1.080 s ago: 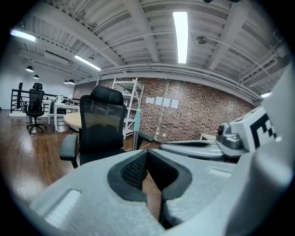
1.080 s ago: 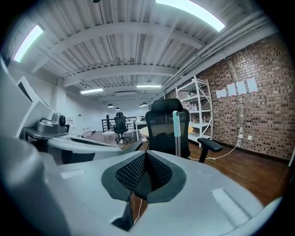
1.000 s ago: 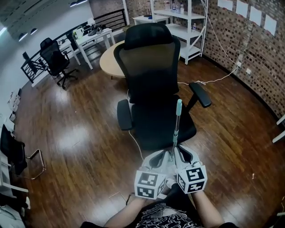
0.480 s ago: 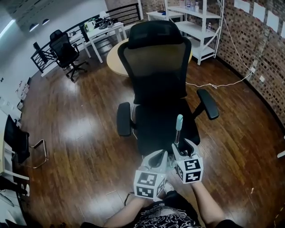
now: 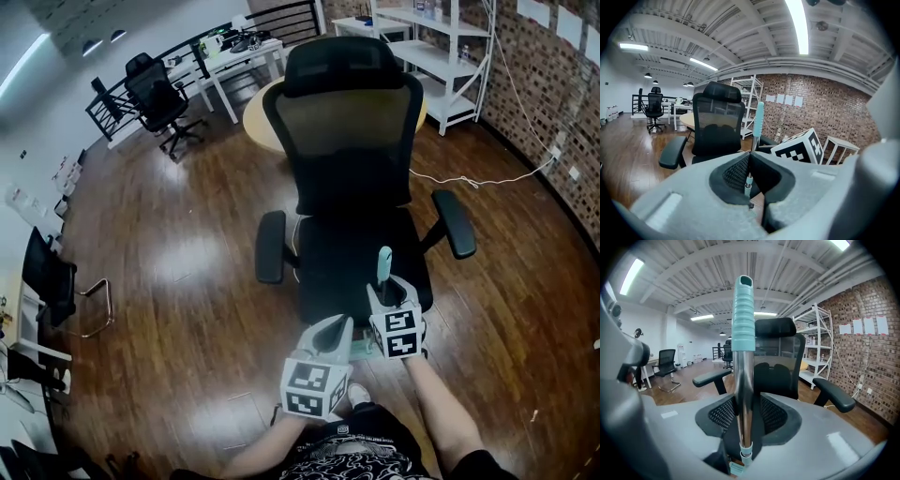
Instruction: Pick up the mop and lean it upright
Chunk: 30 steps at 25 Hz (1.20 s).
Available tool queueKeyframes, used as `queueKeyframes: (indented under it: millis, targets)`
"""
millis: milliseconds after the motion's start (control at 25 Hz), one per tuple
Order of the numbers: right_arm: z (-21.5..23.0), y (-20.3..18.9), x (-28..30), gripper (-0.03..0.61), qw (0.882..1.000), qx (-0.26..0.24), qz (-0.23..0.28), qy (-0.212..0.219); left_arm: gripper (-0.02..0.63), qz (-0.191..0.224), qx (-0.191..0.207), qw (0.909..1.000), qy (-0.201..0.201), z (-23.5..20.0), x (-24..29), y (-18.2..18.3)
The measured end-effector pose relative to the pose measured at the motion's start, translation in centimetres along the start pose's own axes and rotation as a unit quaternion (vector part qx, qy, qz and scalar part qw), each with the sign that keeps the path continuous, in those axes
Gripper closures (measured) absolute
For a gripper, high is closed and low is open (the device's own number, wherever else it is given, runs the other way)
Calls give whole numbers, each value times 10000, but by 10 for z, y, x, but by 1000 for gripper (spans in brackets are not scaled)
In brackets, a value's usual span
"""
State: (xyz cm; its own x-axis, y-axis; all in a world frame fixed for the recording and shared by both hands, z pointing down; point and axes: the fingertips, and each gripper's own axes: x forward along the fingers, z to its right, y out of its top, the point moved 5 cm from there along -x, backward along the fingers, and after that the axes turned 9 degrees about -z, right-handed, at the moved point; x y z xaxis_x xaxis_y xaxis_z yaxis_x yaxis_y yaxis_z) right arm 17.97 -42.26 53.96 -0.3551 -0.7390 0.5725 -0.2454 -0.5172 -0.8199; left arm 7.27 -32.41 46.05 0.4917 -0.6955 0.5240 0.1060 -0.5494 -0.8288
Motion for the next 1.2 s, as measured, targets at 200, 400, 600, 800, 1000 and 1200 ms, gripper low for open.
queueKeyframes:
  millis: [200,400,600,800,1000,1200]
  targets:
    - [2,2,4,483,9993,-147,-45,329,611,13,-112,9998,192,-1,5,4]
    - [2,-2,-6,485,9992,-125,-118,361,611,82,-197,9995,218,2,6,6]
    - [-8,-13,-32,486,9999,61,-54,114,611,108,-169,9997,111,-2,-4,-5]
    - [-29,-25,-77,486,9995,181,167,-180,609,128,-93,9998,89,-7,-29,-19]
    - [-55,-10,-117,486,9983,40,479,-325,609,265,-127,9996,40,-16,-59,-32]
    - [-71,21,-163,483,9944,-78,935,-482,610,344,-79,9994,23,-22,-78,-42]
